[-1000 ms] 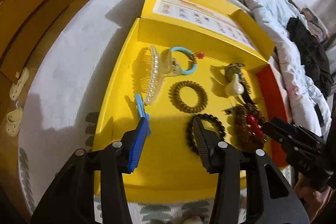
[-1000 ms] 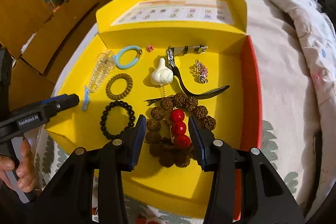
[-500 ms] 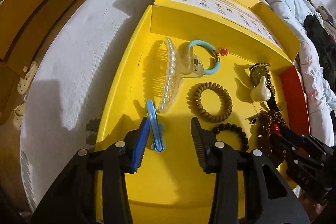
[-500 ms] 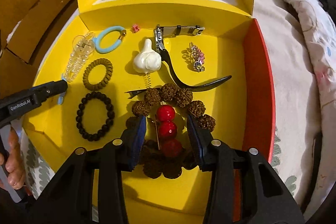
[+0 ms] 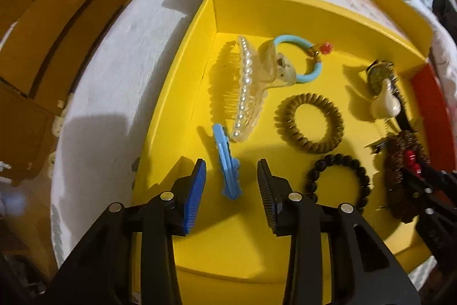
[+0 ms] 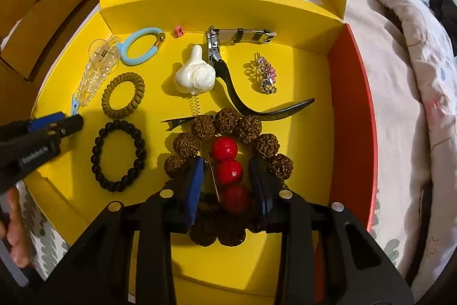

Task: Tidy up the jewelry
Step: 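Move the right tool to the red bead pendant while the left tool approaches the blue clip, then close the right tool on the red beads while the left tool grasps the blue clip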

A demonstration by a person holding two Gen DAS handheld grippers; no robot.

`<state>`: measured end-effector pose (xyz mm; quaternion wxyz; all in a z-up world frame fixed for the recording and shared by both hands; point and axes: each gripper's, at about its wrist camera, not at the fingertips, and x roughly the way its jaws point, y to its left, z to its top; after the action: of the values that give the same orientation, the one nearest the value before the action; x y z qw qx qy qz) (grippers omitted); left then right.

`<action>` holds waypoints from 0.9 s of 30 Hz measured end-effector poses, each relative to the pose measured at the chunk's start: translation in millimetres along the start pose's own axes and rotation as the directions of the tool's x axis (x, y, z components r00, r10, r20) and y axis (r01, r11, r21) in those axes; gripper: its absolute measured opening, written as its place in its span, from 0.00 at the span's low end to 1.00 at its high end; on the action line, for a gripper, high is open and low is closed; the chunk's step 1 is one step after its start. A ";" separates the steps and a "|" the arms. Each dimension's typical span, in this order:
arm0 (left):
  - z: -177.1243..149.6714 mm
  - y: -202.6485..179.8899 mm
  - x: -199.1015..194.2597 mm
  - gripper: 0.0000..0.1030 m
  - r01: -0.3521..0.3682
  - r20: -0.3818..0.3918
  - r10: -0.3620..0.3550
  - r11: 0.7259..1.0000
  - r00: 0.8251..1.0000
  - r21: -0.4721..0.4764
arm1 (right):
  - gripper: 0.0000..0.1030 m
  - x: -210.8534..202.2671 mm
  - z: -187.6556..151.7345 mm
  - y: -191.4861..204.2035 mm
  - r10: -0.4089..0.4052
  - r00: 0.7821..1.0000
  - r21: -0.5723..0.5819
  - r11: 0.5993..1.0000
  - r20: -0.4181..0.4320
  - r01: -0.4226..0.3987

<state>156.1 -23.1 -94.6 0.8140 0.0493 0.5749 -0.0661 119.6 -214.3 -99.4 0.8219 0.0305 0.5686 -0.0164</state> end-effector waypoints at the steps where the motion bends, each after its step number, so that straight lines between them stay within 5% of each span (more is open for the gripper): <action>1: -1.2 -1.1 -0.4 0.36 -0.003 0.002 0.003 1.000 1.000 0.000 | 0.31 -1.2 -0.3 0.0 0.001 1.000 -0.001 1.000 -0.003 -0.001; 7: -5.0 -8.9 -1.0 0.28 0.037 -0.016 -0.037 0.999 0.999 -0.014 | 0.30 -1.9 -0.4 -2.4 0.006 1.000 0.007 1.000 -0.003 -0.006; 27: 0.0 0.3 2.2 0.23 0.099 -0.008 -0.100 0.994 0.995 -0.051 | 0.21 -3.1 -2.6 -8.1 0.057 0.998 0.025 0.998 -0.004 -0.057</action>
<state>156.8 -22.9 -96.7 0.8077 0.0004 0.5824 -0.0917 115.5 -222.2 -97.6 0.8202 0.0572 0.5692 0.0000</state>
